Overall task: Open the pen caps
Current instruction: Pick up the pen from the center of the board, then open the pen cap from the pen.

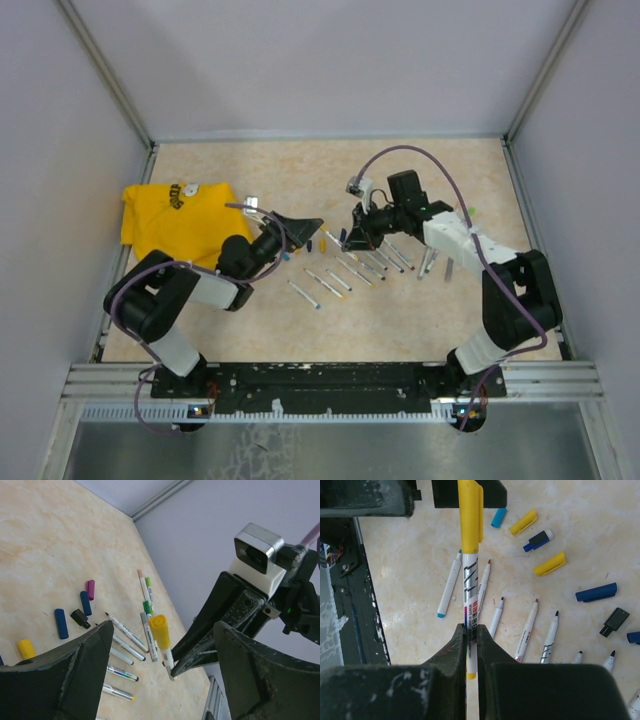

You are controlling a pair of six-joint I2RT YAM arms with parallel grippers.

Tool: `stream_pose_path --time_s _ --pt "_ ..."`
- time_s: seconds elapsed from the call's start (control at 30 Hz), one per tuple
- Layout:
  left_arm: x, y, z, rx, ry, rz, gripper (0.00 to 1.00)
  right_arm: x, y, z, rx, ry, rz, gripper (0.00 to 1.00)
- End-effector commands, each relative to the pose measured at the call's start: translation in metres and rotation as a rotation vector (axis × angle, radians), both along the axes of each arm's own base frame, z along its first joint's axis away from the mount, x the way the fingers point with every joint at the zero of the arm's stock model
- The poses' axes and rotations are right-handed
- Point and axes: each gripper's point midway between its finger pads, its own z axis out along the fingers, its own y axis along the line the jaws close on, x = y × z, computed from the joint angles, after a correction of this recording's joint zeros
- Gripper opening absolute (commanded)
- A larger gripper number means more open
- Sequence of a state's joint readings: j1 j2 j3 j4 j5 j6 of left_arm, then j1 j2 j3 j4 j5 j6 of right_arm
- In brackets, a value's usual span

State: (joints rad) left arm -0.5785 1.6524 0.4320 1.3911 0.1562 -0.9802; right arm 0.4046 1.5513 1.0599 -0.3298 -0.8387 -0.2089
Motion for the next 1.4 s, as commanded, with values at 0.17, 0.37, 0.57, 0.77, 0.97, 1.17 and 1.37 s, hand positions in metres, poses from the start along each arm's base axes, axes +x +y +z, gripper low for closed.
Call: stream_pose_path --time_s 0.17,0.37,0.57,0.77,0.97,1.17,1.37 --pt "0.016 -0.019 -0.008 0.014 0.057 0.013 0.62 0.001 0.007 0.016 0.008 -0.093 0.03 0.0" --pt "0.007 -0.025 -0.009 0.01 0.063 -0.023 0.31 0.002 0.008 0.014 -0.019 -0.113 0.024 0.0" --pt "-0.001 -0.027 -0.005 -0.001 0.05 -0.052 0.0 0.001 0.008 0.013 -0.024 -0.118 0.029 0.0" --pt "-0.018 -0.021 0.003 -0.021 -0.009 -0.084 0.0 -0.006 0.01 0.015 -0.005 -0.113 0.069 0.28" --pt "-0.036 -0.011 0.01 -0.042 -0.068 -0.098 0.0 -0.014 0.013 0.021 0.025 -0.108 0.111 0.55" --pt "-0.05 -0.005 0.016 -0.061 -0.121 -0.12 0.0 -0.024 0.015 0.023 0.059 -0.099 0.158 0.62" --pt "-0.054 -0.004 0.019 -0.065 -0.145 -0.126 0.0 -0.024 0.017 0.02 0.07 -0.087 0.156 0.62"
